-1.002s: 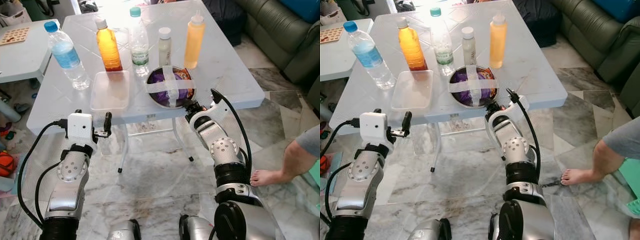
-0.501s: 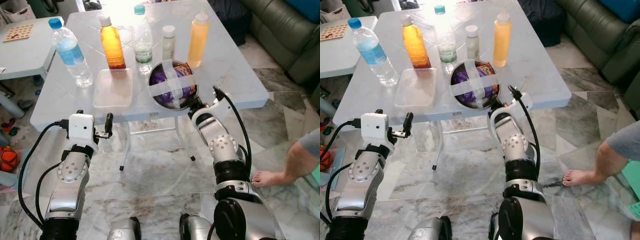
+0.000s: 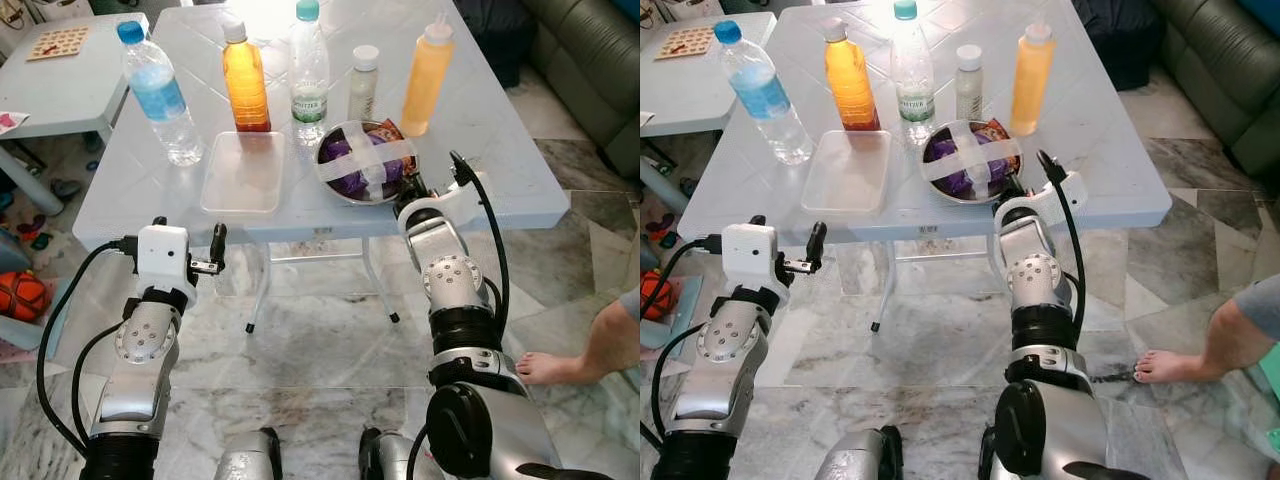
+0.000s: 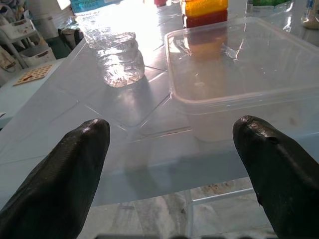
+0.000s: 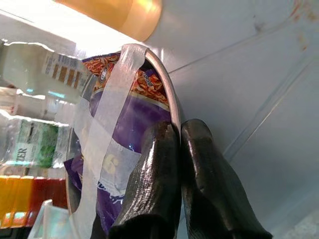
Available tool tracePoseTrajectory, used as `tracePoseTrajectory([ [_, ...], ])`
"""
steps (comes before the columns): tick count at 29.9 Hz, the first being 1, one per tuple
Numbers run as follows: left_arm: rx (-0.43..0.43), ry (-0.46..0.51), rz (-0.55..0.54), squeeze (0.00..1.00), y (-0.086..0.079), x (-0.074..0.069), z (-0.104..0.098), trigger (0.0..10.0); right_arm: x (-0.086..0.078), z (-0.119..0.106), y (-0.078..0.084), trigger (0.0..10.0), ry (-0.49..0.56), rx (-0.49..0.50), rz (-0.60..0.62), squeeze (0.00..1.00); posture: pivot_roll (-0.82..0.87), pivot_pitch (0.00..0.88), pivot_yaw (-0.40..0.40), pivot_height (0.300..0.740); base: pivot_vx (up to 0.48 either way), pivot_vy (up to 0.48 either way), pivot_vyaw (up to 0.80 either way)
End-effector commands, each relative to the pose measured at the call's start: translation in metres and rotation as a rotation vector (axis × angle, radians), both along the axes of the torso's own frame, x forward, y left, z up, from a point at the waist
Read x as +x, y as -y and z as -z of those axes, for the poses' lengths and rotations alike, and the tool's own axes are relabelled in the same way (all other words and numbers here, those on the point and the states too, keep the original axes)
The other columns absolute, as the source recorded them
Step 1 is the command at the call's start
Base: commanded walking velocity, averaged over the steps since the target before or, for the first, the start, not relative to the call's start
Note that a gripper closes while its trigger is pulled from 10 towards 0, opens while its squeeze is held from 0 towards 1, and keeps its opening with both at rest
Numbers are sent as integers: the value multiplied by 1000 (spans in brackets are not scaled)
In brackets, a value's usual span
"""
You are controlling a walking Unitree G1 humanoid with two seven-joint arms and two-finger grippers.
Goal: Restocking fridge
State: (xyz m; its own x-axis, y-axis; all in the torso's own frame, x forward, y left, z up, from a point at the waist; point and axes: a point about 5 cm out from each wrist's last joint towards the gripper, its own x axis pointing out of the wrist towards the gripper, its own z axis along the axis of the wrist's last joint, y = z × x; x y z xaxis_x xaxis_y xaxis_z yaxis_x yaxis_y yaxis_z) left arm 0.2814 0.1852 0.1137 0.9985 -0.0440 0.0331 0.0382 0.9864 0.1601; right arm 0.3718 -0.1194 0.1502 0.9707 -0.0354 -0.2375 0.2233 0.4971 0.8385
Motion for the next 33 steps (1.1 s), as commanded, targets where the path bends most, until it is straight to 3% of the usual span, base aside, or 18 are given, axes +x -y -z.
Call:
tracePoseTrajectory([
  [1,8,6,-15,0,-3,-1,-1,10000,2,-8,-18,10000,-4,12,-33,0,70,120,71,740,0,0,0],
  [2,7,7,-14,0,-2,-1,-1,10000,2,-4,-18,10000,-19,6,-37,639,70,120,71,740,0,0,0],
  [3,7,7,-13,0,-2,-1,-1,10000,2,-3,-18,10000,-23,4,-43,1000,71,120,70,740,0,0,0],
  [22,10,16,-9,0,-2,-1,-4,10000,7,-3,-25,10000,-30,-3,-178,1000,78,131,75,740,0,0,0],
  [23,11,16,-9,0,-2,-2,-4,10000,8,-3,-25,10000,-29,2,-178,816,78,132,77,740,0,0,0],
  [25,13,13,-6,0,-2,-2,-3,10000,10,-3,-23,10000,-33,21,-180,0,79,133,77,740,0,0,0],
  [31,15,10,-1,0,-2,-2,-3,10000,12,2,-17,10000,-62,96,-162,0,81,135,78,740,0,0,0],
  [32,16,10,-1,0,-2,-2,-3,10000,12,3,-16,7647,-69,118,-162,0,84,135,79,740,0,0,0],
  [33,17,11,-1,0,-2,-2,-3,10000,11,6,-15,0,-76,142,-162,0,86,137,80,740,0,0,0],
])
